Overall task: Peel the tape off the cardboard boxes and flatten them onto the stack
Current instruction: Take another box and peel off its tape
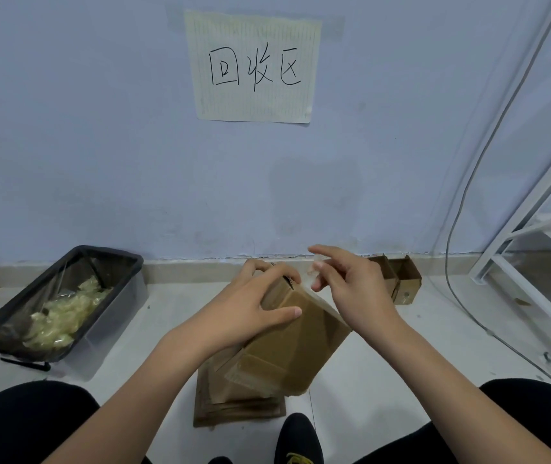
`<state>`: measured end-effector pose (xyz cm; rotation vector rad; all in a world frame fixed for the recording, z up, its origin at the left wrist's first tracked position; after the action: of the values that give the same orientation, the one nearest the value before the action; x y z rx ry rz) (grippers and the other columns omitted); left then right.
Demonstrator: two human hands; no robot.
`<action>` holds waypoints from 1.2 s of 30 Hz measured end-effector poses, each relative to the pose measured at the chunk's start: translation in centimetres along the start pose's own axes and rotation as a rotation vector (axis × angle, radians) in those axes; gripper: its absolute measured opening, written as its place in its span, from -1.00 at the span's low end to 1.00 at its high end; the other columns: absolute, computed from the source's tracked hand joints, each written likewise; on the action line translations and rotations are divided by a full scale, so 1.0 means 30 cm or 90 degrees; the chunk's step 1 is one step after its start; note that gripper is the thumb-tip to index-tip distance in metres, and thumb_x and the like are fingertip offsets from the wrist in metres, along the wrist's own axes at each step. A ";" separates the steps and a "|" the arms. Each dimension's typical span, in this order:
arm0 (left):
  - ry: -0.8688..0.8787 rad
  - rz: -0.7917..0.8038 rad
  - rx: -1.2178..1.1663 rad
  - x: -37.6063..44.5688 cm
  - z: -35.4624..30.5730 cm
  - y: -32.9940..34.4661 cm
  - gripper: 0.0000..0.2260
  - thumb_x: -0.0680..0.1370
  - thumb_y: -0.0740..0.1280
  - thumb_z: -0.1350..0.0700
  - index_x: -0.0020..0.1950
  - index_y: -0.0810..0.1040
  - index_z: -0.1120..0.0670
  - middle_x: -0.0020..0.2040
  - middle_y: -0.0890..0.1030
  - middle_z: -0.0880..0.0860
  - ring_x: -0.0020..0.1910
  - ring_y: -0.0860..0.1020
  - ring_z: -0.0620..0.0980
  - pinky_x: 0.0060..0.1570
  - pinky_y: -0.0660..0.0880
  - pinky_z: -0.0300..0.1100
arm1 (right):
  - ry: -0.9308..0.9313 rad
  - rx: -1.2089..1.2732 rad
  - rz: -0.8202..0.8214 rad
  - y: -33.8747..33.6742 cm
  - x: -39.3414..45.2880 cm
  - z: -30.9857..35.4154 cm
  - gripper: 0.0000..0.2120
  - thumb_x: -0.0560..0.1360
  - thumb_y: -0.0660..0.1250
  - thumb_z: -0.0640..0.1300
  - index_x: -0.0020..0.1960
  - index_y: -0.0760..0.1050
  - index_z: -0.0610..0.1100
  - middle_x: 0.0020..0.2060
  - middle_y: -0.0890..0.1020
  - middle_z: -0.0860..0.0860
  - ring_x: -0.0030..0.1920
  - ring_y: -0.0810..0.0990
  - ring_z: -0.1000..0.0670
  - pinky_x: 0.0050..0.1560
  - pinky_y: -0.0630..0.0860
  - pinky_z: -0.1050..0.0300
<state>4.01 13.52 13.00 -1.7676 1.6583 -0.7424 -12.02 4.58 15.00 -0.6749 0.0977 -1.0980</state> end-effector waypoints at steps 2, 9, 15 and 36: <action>-0.004 -0.001 0.022 0.003 0.006 -0.001 -0.65 0.52 0.38 -0.27 0.25 0.37 -0.41 0.31 0.27 -0.16 0.20 0.44 -0.14 0.10 0.39 -0.23 | -0.009 -0.037 0.011 0.007 -0.003 0.008 -0.82 0.65 0.22 -0.19 0.19 0.46 0.02 -0.29 0.67 0.05 -0.30 0.56 0.25 -0.25 0.37 0.51; -0.016 -0.009 0.055 0.003 0.026 -0.010 -0.66 0.51 0.37 -0.29 0.23 0.36 -0.41 0.30 0.26 -0.14 0.15 0.49 -0.11 0.13 0.48 -0.13 | -0.009 -0.121 0.072 0.019 0.004 0.009 -0.70 0.65 0.23 -0.05 -0.12 0.60 -0.20 -0.30 0.63 -0.04 -0.24 0.55 0.11 -0.23 0.41 0.33; -0.023 -0.010 0.077 0.007 0.030 -0.012 -0.65 0.51 0.37 -0.28 0.24 0.35 -0.39 0.32 0.24 -0.13 0.18 0.48 -0.06 0.15 0.49 -0.11 | 0.017 -0.102 0.150 0.050 -0.013 0.002 -0.72 0.57 0.33 0.10 -0.22 0.62 -0.03 -0.29 0.64 0.08 -0.24 0.55 0.11 -0.18 0.45 0.18; 0.002 0.032 0.090 0.004 0.036 -0.002 -0.64 0.46 0.46 -0.21 0.20 0.44 -0.32 0.26 0.28 -0.17 0.18 0.44 -0.11 0.18 0.47 -0.10 | 0.107 -0.071 0.315 0.034 -0.013 -0.040 -0.82 0.58 0.35 -0.13 0.11 0.69 0.00 0.18 0.64 0.18 0.00 0.68 0.20 0.20 0.58 0.03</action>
<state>4.85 13.44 12.33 -1.6224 1.6061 -0.8194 -11.86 4.64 13.40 -0.6123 0.4496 -0.6718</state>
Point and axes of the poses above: each hand's wrist, its own x-axis towards the middle knuckle, its own y-axis out of the palm, z = x × y, the point moved 4 cm from there along x, towards the middle knuckle
